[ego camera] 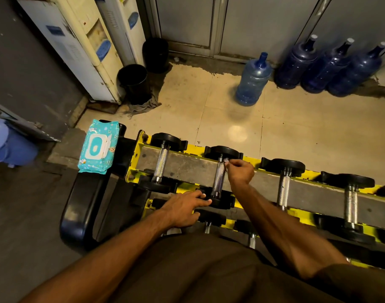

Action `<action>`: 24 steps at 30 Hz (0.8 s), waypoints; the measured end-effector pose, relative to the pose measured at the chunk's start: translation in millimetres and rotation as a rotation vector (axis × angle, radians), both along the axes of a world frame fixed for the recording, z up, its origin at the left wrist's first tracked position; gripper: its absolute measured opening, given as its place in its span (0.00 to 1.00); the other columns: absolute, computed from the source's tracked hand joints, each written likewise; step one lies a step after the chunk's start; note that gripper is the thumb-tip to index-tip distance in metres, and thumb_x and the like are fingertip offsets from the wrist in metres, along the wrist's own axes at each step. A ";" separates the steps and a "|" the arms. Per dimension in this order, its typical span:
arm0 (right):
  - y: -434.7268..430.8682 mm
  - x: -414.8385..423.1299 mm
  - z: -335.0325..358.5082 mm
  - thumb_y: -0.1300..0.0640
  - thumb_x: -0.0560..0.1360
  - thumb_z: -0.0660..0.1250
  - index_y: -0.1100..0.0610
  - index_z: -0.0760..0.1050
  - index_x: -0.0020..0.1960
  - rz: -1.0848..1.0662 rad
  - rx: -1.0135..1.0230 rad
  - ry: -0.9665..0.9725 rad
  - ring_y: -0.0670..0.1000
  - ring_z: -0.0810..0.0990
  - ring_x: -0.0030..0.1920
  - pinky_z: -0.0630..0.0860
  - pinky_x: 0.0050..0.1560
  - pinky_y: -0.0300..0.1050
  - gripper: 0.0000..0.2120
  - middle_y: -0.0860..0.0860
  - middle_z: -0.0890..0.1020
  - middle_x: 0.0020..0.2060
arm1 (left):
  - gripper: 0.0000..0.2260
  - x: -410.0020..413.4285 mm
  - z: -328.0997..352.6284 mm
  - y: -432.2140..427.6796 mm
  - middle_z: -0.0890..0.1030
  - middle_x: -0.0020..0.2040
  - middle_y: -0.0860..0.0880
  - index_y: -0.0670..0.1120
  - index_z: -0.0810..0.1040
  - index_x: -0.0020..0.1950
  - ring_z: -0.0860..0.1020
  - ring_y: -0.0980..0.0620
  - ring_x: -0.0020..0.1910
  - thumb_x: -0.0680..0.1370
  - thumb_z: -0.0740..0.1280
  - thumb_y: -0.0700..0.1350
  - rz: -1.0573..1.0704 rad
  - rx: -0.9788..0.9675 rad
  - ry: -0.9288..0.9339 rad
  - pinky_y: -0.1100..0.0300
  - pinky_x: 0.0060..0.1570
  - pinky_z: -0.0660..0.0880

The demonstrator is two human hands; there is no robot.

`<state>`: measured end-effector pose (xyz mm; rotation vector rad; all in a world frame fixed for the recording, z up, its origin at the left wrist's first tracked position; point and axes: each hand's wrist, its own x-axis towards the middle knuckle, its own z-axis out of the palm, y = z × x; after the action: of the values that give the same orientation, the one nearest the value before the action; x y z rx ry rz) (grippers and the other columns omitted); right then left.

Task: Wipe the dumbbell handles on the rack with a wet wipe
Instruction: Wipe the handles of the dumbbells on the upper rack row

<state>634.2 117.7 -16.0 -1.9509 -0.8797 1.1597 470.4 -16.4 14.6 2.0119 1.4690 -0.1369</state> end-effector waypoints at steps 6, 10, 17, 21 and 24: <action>-21.9 15.2 4.3 0.64 0.77 0.67 0.60 0.78 0.64 0.854 0.358 -0.676 0.55 0.77 0.63 0.73 0.63 0.44 0.16 0.55 0.78 0.64 | 0.24 -1.5 0.3 0.0 0.67 0.75 0.55 0.59 0.65 0.78 0.69 0.56 0.69 0.82 0.64 0.48 0.006 0.010 -0.032 0.53 0.63 0.70; -20.2 24.2 -0.9 0.61 0.65 0.80 0.63 0.74 0.68 1.282 0.456 -1.066 0.59 0.72 0.69 0.69 0.69 0.51 0.33 0.59 0.76 0.67 | 0.24 -0.7 1.3 1.3 0.67 0.75 0.55 0.60 0.65 0.78 0.69 0.56 0.70 0.82 0.63 0.49 0.003 0.016 -0.035 0.56 0.61 0.69; -1.4 -24.0 25.1 0.54 0.78 0.63 0.56 0.78 0.62 1.588 0.241 -1.410 0.55 0.72 0.64 0.63 0.66 0.52 0.15 0.54 0.79 0.61 | 0.23 2.9 5.9 3.5 0.67 0.74 0.54 0.58 0.66 0.78 0.69 0.54 0.69 0.82 0.62 0.49 -0.019 0.014 -0.023 0.56 0.58 0.68; 3.9 -47.9 31.7 0.50 0.80 0.62 0.53 0.78 0.59 1.811 0.072 -1.568 0.53 0.76 0.59 0.64 0.61 0.49 0.12 0.50 0.81 0.57 | 0.20 -1.3 3.0 6.4 0.70 0.69 0.53 0.55 0.71 0.74 0.71 0.52 0.66 0.81 0.63 0.49 -0.025 0.001 -0.022 0.58 0.56 0.68; 11.0 -49.7 32.8 0.51 0.80 0.64 0.54 0.78 0.60 1.943 0.061 -1.477 0.52 0.79 0.56 0.68 0.57 0.48 0.12 0.51 0.81 0.56 | 0.20 -1.1 2.1 6.7 0.71 0.68 0.52 0.54 0.72 0.74 0.71 0.52 0.65 0.81 0.63 0.49 -0.018 -0.009 -0.022 0.56 0.56 0.68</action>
<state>584.5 128.7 16.8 -1.0718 -3.7943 -0.0978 469.3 -9.7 16.7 2.0141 1.4346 -0.1279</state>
